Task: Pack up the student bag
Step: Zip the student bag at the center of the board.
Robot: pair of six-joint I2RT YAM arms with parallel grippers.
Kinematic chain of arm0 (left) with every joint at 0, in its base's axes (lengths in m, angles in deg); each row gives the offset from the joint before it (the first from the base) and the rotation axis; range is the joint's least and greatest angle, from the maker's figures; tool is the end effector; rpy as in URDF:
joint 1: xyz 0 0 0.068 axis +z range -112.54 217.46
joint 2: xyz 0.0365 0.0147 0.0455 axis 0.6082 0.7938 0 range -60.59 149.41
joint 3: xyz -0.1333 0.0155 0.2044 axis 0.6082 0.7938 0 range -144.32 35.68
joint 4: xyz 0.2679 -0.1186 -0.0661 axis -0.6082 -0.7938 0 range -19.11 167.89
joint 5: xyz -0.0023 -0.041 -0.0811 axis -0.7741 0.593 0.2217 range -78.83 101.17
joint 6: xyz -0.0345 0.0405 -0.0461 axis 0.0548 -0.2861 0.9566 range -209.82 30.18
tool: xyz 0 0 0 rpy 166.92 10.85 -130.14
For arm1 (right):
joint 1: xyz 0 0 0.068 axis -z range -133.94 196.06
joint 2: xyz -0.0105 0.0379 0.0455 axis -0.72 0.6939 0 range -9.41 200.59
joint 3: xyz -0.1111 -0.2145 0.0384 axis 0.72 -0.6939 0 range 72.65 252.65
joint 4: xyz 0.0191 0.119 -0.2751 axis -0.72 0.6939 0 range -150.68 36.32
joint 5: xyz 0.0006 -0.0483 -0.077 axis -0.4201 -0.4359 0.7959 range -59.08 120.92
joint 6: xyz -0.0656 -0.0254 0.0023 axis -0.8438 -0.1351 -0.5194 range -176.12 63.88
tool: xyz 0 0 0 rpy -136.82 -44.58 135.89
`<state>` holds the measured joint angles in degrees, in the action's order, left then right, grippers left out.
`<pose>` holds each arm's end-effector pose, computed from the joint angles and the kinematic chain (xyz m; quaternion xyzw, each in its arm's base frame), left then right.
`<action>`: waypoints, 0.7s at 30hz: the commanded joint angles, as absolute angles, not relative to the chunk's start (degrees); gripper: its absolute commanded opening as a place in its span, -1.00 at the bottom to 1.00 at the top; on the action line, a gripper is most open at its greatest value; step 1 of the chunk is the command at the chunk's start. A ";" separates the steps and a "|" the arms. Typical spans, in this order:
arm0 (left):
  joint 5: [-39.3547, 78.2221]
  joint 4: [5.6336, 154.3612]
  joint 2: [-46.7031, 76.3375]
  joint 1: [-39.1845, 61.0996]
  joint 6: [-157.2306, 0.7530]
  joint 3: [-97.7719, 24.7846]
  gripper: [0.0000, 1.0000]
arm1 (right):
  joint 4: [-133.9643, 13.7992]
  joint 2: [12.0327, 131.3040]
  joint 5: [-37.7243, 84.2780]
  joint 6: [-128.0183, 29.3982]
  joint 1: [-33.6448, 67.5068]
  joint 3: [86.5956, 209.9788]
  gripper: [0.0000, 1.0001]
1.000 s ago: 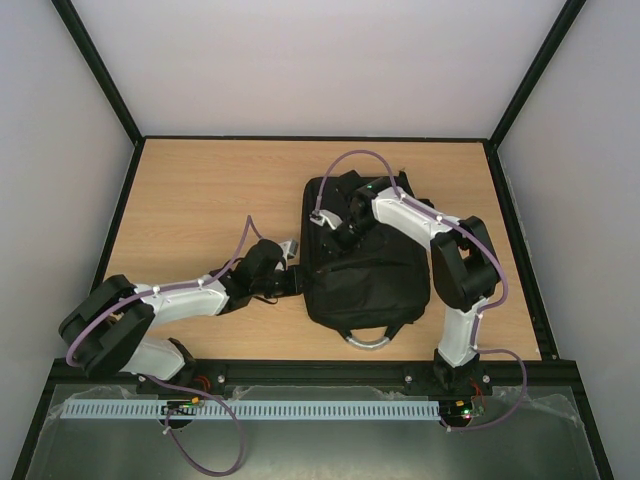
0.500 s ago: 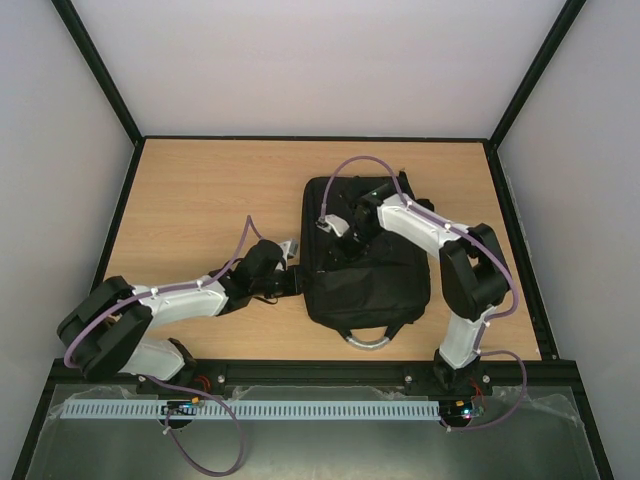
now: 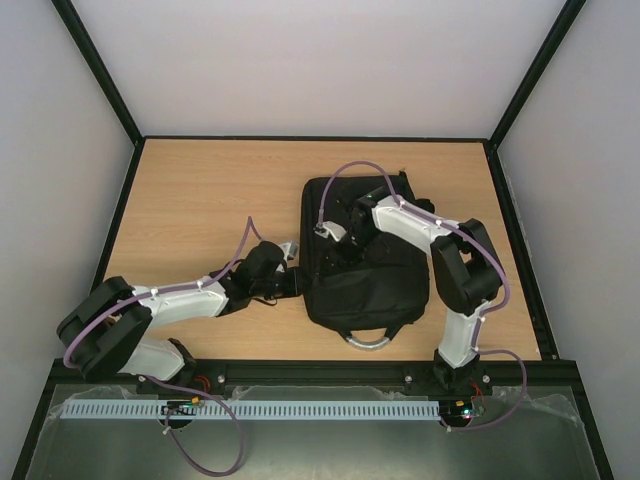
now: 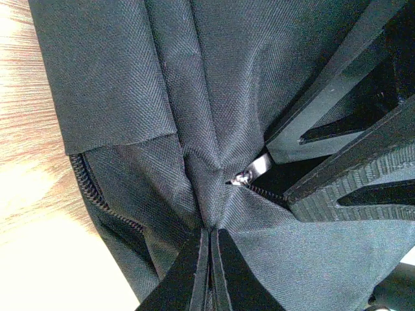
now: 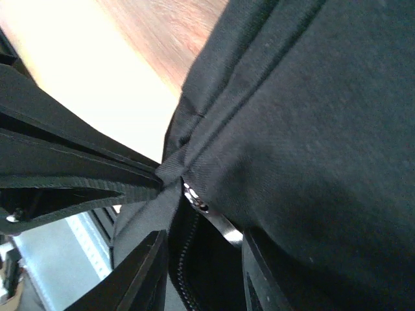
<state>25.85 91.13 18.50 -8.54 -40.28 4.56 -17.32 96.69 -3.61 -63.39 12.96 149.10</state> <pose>0.2106 -0.2391 0.0977 0.0320 0.8801 -0.4167 0.2253 0.3164 0.2451 0.1335 -0.3670 0.8714 0.3176 0.0719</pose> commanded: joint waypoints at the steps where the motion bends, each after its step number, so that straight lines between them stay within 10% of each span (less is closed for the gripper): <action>1: 26.05 92.66 16.76 -9.38 -40.86 4.54 -0.96 | -12.80 100.09 -9.81 -64.34 11.96 151.96 -0.36; 21: 24.67 92.44 15.83 -9.90 -41.12 4.99 -0.96 | -15.84 94.47 0.19 -62.60 11.96 150.64 -0.55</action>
<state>24.63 91.28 17.84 -9.26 -40.32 4.56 -16.12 97.96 -8.70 -63.55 12.28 152.42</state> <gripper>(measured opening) 0.024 0.232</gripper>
